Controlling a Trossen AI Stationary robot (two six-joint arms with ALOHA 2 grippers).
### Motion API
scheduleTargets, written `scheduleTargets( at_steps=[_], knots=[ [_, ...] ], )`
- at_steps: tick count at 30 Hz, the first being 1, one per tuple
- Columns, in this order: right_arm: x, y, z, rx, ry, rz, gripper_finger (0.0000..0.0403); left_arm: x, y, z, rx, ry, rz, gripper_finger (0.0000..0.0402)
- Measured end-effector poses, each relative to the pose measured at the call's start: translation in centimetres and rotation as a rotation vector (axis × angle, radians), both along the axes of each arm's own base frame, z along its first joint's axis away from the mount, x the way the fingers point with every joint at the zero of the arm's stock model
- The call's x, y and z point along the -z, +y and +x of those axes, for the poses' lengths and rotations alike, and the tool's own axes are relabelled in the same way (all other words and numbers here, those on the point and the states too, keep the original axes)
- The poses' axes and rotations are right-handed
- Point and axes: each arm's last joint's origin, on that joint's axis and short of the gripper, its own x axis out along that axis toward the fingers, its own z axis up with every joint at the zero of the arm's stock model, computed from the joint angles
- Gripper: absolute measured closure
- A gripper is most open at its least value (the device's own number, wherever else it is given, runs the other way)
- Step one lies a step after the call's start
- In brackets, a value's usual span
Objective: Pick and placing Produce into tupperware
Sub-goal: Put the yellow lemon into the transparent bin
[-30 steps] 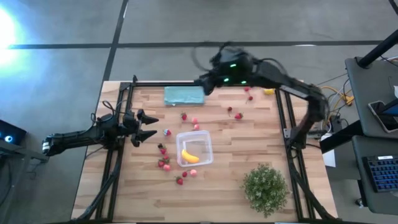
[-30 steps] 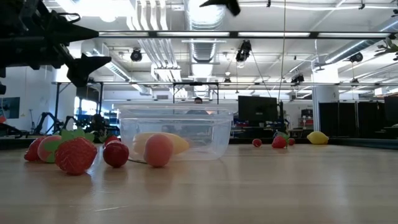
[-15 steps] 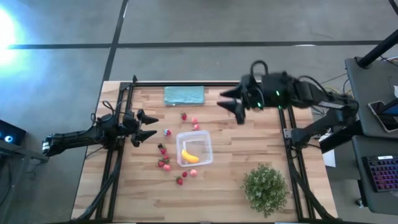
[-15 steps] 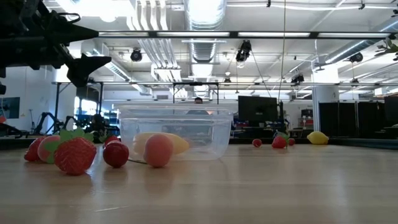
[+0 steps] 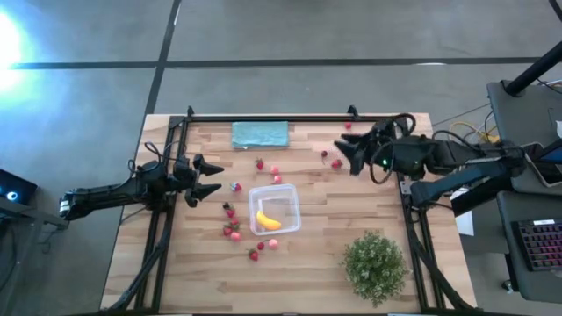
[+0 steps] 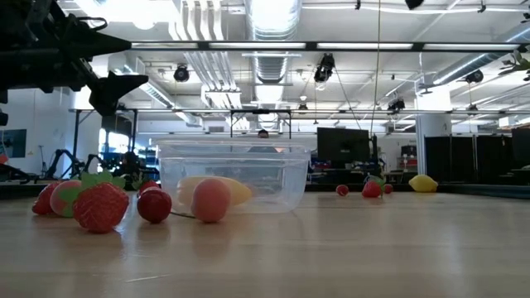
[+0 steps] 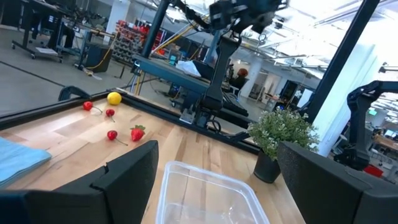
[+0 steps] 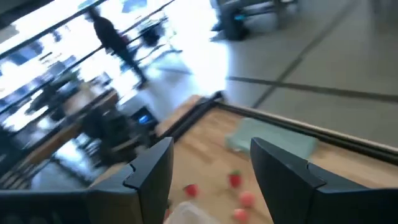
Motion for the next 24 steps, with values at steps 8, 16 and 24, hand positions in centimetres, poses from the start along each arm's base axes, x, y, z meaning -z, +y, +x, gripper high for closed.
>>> scheduleTargets(
  at_steps=[8, 16, 24],
  knots=[
    [3.3, -6.0, 1.2, -0.081, 0.052, 0.111, 0.0197, 0.0, 0.0, 0.0, 0.0, 0.001, -0.001, 0.0088],
    [4.1, -14.0, -3.7, 0.311, 0.247, 0.209, 0.0197, 0.0, 0.0, 0.0, 0.0, 0.001, 0.0, 0.0088],
    [4.4, -16.7, -8.3, 0.487, 0.531, 0.311, 0.0197, 0.0, 0.0, 0.0, 0.0, 0.001, 0.0, 0.0088]
  ],
)
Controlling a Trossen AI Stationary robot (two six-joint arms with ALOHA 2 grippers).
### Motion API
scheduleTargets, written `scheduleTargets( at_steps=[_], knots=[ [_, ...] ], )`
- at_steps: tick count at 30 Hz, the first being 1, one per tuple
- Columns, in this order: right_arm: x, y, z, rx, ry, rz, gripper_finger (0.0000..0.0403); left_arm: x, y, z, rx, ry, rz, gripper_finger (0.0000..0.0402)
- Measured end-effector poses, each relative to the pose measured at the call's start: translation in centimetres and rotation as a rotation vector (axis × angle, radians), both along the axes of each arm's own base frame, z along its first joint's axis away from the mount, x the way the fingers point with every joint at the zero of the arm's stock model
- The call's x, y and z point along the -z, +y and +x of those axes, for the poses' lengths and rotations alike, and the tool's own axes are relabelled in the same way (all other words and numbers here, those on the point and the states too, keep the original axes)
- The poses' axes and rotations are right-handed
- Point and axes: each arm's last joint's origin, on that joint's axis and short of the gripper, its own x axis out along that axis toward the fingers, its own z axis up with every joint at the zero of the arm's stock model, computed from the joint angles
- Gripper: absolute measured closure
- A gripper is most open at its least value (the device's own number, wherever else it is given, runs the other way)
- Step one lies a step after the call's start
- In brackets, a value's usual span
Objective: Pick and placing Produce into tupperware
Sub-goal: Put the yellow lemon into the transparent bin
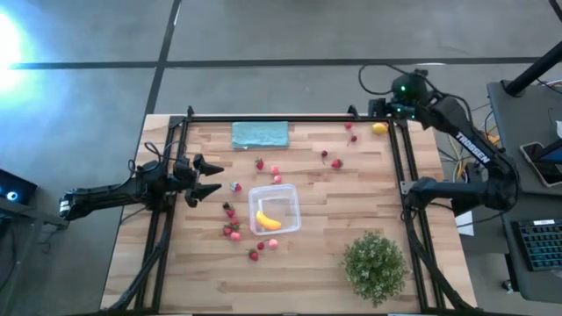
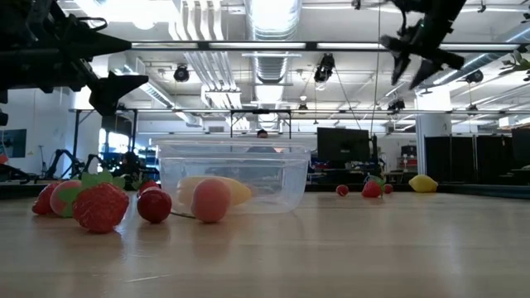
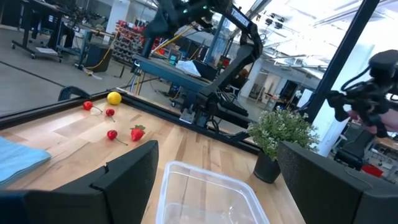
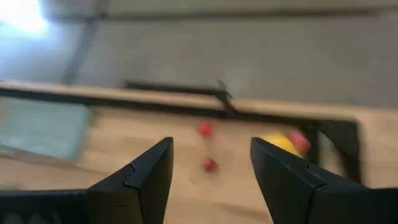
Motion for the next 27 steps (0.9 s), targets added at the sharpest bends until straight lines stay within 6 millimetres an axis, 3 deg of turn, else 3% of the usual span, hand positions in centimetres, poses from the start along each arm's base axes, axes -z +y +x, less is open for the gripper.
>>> scheduleTargets(
  at_steps=[4, 11, 18, 23, 27],
  knots=[
    [1.5, -0.9, 0.1, 0.014, 0.1, 0.111, 0.0197, 0.0, 0.0, 0.0, 0.0, 0.0, 0.0, 0.0088],
    [4.9, -3.6, 2.1, 0.092, 0.18, 0.265, 0.0197, 0.0, 0.0, 0.0, 0.0, -0.001, 0.0, 0.0088],
    [6.9, -5.8, 4.4, 0.046, 0.122, 0.435, 0.0197, 0.0, 0.0, 0.0, 0.0, -0.001, 0.0, 0.0088],
    [6.6, -7.3, 5.9, 0.008, 0.13, 0.428, 0.0197, 0.0, 0.0, 0.0, 0.0, -0.001, 0.0, 0.0088],
    [4.7, -7.8, 7.6, -0.152, 0.195, 0.386, 0.0197, 0.0, 0.0, 0.0, 0.0, -0.001, 0.0, 0.0088]
  ],
)
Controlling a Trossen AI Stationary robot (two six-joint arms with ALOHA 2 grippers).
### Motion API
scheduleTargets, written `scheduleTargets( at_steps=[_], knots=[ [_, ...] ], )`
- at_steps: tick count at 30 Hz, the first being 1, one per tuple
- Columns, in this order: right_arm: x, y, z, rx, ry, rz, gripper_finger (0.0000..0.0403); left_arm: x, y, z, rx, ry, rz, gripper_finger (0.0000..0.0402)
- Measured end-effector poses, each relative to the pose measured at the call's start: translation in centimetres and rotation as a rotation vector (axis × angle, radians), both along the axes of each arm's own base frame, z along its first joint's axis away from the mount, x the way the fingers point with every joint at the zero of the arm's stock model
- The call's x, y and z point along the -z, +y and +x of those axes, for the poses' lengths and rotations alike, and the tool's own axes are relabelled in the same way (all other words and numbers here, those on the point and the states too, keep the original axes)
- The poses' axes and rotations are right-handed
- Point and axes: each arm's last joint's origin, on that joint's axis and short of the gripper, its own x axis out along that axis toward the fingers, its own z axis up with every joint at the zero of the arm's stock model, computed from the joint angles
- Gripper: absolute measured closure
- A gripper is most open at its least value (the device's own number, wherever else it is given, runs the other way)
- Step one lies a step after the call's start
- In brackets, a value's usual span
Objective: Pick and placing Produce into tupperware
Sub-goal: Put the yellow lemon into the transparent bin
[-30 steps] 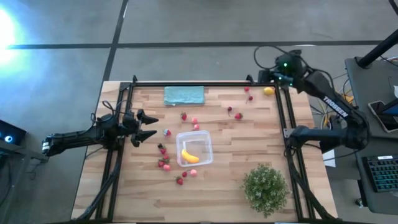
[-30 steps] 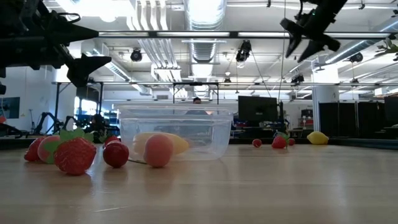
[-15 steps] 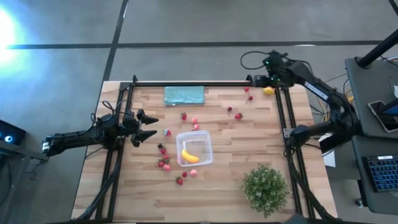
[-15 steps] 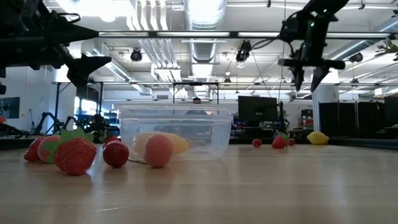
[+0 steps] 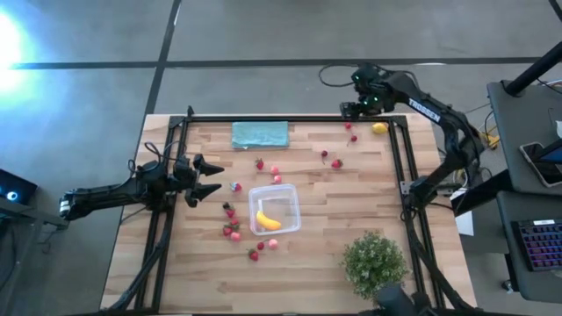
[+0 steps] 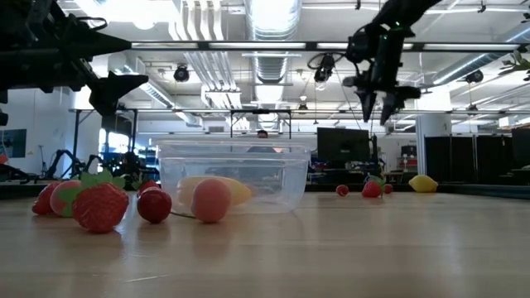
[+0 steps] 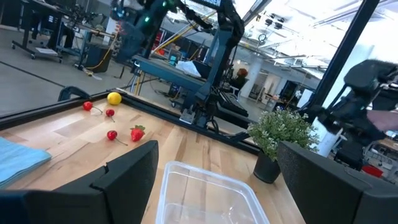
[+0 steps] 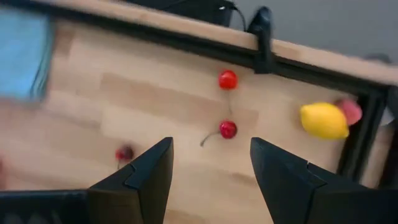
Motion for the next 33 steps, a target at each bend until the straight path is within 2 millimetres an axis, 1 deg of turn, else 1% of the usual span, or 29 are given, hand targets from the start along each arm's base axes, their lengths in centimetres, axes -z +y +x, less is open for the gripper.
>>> scheduleTargets(
  at_steps=[2, 5, 7, 8, 10, 14, 17, 19, 22, 27, 30, 33],
  knots=[
    [-1.2, 0.3, 0.6, -0.067, 0.098, 0.013, 0.0198, 0.0, 0.0, 0.0, 0.0, 0.001, 0.0, 0.0088],
    [-2.7, 0.8, 1.0, -0.1, 0.308, 0.032, 0.0198, 0.0, 0.0, 0.0, 0.0, 0.001, 0.0, 0.0088],
    [-3.3, 0.9, 1.1, -0.109, 0.38, 0.064, 0.0198, 0.0, 0.0, 0.0, 0.0, 0.0, 0.0, 0.0088],
    [-3.4, 0.7, 1.3, -0.108, 0.389, 0.075, 0.0198, 0.0, 0.0, 0.0, 0.0, -0.001, 0.0, 0.0088],
    [-3.3, 0.2, 1.7, -0.088, 0.374, 0.065, 0.0198, 0.0, 0.0, 0.0, 0.0, 0.001, 0.0, 0.0088],
    [-2.7, -0.6, 1.7, -0.024, 0.377, 0.087, 0.0198, 0.0, 0.0, 0.0, 0.0, 0.001, 0.0, 0.0088],
    [-1.3, -1.4, 1.3, 0.002, 0.408, 0.131, 0.0198, 0.0, 0.0, 0.0, 0.0, -0.001, 0.0, 0.0088],
    [-0.3, -1.9, 0.9, 0.038, 0.368, 0.196, 0.0198, 0.0, 0.0, 0.0, 0.0, 0.0, 0.0, 0.0088],
    [1.2, -2.1, 0.8, 0.081, 0.228, 0.33, 0.0197, 0.0, 0.0, 0.0, 0.0, 0.0, 0.0, 0.0088],
    [4.3, -1.7, 2.3, 0.097, -0.055, 0.525, 0.0197, 0.0, 0.0, 0.0, 0.0, 0.0, 0.0, 0.0088],
    [5.8, -1.3, 3.9, 0.166, -0.121, 0.47, 0.0197, 0.0, 0.0, 0.0, 0.0, 0.001, 0.0, 0.0088],
    [6.0, -0.9, 5.8, 0.307, -0.202, 0.341, 0.0197, 0.0, 0.0, 0.0, -0.001, 0.0, 0.0, 0.0088]
  ],
)
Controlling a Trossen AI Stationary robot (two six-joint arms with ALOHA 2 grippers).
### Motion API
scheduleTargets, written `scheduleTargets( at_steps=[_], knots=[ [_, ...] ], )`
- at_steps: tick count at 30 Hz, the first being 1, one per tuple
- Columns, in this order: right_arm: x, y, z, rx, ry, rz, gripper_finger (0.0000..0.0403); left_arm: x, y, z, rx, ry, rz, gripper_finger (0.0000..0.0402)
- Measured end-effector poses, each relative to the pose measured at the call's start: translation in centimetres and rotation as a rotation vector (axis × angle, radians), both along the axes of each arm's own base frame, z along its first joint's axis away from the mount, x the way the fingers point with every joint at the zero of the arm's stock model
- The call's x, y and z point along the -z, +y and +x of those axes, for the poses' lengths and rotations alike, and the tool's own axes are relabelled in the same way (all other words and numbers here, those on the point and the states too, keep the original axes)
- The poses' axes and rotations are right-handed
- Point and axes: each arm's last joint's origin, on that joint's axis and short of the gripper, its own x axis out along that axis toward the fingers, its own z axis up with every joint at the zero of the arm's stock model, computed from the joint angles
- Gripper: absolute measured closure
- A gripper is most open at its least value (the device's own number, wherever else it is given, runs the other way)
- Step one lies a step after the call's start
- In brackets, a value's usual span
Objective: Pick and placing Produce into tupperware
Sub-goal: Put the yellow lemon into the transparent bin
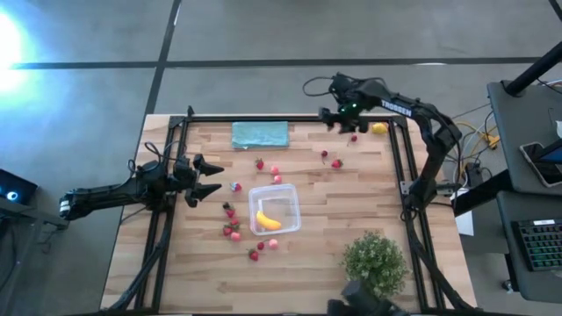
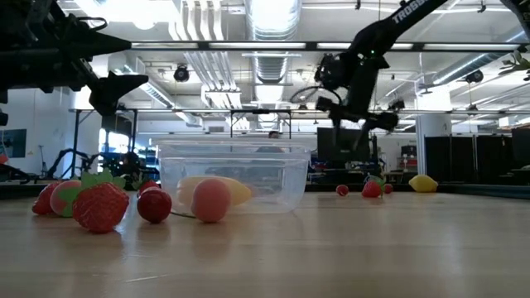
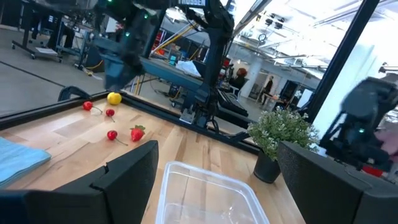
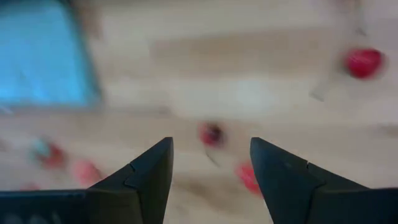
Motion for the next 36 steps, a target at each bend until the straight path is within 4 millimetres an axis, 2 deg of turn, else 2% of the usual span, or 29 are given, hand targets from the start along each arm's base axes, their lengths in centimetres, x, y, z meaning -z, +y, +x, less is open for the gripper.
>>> scheduleTargets(
  at_steps=[4, 7, 9, 12, 16, 21, 24, 27, 31, 36],
  knots=[
    [-2.2, 0.8, 2.4, 0.012, -0.166, -0.164, 0.0197, 0.0, 0.0, 0.0, 0.001, 0.001, 0.0, 0.0088],
    [-5.4, 1.3, 3.4, -0.029, -0.27, -0.307, 0.0197, 0.0, 0.0, 0.0, 0.0, 0.001, 0.0, 0.0088],
    [-8.1, 1.5, 3.3, -0.056, -0.303, -0.423, 0.0197, 0.0, 0.0, 0.0, 0.001, -0.001, 0.0, 0.0088],
    [-12.2, 1.3, 2.1, -0.074, -0.3, -0.6, 0.0197, 0.0, 0.0, 0.0, 0.0, 0.0, 0.0, 0.0088],
    [-16.5, 1.2, -1.1, -0.029, -0.194, -0.718, 0.0197, 0.0, 0.0, 0.0, 0.0, 0.0, 0.0, 0.0088],
    [-19.5, 2.1, -4.8, 0.035, 0.065, -0.771, 0.0197, 0.0, 0.0, 0.0, 0.001, 0.001, 0.0, 0.0088],
    [-19.9, 3.2, -6.3, 0.028, 0.261, -0.735, 0.0197, 0.0, 0.0, 0.0, 0.001, 0.001, 0.0, 0.0088],
    [-18.9, 3.9, -7.0, -0.015, 0.399, -0.617, 0.0197, 0.0, 0.0, 0.0, 0.001, 0.001, 0.0, 0.0088],
    [-16.5, 3.7, -6.5, -0.083, 0.434, -0.47, 0.0197, 0.0, 0.0, 0.0, 0.0, 0.001, 0.0, 0.0088],
    [-12.1, 3.0, -6.3, -0.125, 0.469, -0.294, 0.0197, 0.0, 0.0, 0.0, 0.001, 0.001, -0.001, 0.0088]
  ],
)
